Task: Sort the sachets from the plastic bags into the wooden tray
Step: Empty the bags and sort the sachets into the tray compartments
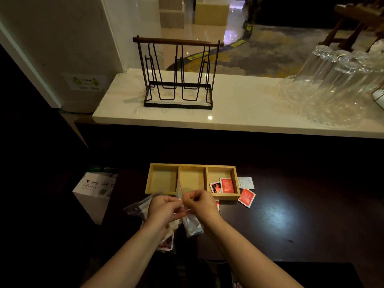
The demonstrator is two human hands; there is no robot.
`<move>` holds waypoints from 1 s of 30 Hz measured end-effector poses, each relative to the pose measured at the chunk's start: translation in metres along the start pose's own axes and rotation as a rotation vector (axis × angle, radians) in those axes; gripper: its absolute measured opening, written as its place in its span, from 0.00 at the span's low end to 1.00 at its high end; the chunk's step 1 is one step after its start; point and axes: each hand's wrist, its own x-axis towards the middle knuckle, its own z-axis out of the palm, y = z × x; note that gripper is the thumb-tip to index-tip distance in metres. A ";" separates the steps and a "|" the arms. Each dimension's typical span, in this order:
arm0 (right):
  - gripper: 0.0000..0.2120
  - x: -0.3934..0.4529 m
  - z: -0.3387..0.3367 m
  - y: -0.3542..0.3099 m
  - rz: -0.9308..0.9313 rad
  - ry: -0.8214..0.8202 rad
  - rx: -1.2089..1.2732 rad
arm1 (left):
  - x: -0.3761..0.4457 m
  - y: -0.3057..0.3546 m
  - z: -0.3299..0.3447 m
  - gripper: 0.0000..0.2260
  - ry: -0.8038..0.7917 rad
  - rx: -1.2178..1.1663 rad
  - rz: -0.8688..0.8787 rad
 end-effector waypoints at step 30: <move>0.40 -0.014 -0.023 -0.022 -0.900 -0.080 -1.314 | 0.000 0.027 -0.017 0.05 -0.001 0.540 0.220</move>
